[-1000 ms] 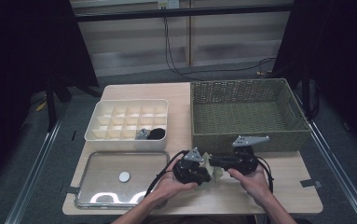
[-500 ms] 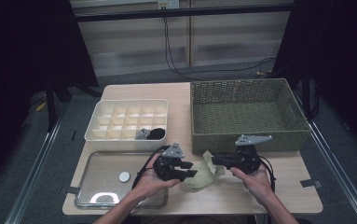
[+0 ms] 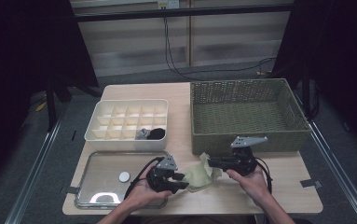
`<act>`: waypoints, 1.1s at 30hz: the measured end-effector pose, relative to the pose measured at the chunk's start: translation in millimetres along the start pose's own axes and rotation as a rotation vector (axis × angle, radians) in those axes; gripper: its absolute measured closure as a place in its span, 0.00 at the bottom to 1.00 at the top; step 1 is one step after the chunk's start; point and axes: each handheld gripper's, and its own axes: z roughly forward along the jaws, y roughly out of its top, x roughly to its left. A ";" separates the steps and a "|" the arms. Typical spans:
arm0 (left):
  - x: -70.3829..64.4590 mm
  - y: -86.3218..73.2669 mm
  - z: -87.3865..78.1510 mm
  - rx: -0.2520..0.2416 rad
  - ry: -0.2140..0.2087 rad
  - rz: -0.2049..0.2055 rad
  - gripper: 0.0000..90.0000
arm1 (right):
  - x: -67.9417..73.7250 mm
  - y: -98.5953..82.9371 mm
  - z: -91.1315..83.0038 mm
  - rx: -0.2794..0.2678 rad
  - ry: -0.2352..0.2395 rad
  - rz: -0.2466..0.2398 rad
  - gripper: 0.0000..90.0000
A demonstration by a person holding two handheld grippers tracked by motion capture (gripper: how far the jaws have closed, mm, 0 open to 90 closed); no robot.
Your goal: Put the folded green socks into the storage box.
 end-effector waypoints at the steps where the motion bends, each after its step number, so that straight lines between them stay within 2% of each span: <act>1: 1.7 0.2 -0.1 0.006 0.002 0.006 0.68 | 1.7 0.3 1.7 0.006 0.003 -0.002 0.94; 3: 5.7 -0.2 1.3 -0.003 0.007 0.006 0.68 | 4.5 1.1 5.8 0.013 0.011 -0.004 0.94; 5: 8.5 -1.0 3.3 0.014 0.010 0.009 0.67 | 7.9 2.7 11.3 0.021 0.019 -0.008 0.93; 7: 9.1 -2.2 5.3 -0.010 0.006 0.015 0.67 | 12.1 4.6 18.5 0.032 0.028 -0.017 0.93; 8: 9.9 -1.6 3.9 0.010 0.006 0.034 0.67 | 13.5 5.1 21.2 0.038 0.032 -0.022 0.93; 9: 9.2 -2.1 4.4 0.002 0.004 0.027 0.66 | 15.7 5.6 26.0 0.046 0.036 -0.028 0.93; 12: 8.8 -2.9 5.0 -0.006 -0.012 0.040 0.60 | 19.0 5.4 37.2 0.069 0.049 -0.035 0.93; 15: 7.9 -2.9 2.8 -0.006 -0.011 0.023 0.53 | 22.0 1.4 50.5 0.100 0.044 -0.048 0.93; 16: 8.4 -2.0 -0.4 0.007 -0.008 0.033 0.53 | 22.0 1.4 50.5 0.100 0.044 -0.048 0.93; 19: 9.3 -3.3 -9.3 -0.033 -0.023 0.015 0.51 | 21.1 -3.4 56.5 0.121 0.044 -0.037 0.91; 23: 12.9 -6.8 -19.2 -0.051 -0.037 0.000 0.67 | 22.7 -5.6 57.7 0.119 0.053 -0.041 0.85; 24: 13.5 -7.0 -20.9 -0.037 -0.031 0.002 0.70 | 23.3 -5.2 56.3 0.113 0.057 -0.042 0.83; 25: 14.9 -8.1 -21.7 -0.042 -0.045 -0.004 0.76 | 24.5 -4.6 51.7 0.105 0.051 -0.040 0.77; 27: 15.5 -8.1 -23.0 -0.041 -0.048 0.000 0.80 | 24.4 -4.5 46.2 0.089 0.052 -0.036 0.76; 29: 15.2 -8.6 -24.7 -0.063 -0.061 -0.018 0.82 | 24.2 -4.6 43.5 0.083 0.049 -0.040 0.76; 30: 15.9 -8.4 -25.7 -0.055 -0.059 -0.014 0.83 | 24.1 -4.7 41.1 0.077 0.052 -0.034 0.75; 33: 17.1 -8.7 -24.6 -0.057 -0.046 -0.027 0.84 | 23.1 -6.8 39.2 0.087 0.048 -0.037 0.82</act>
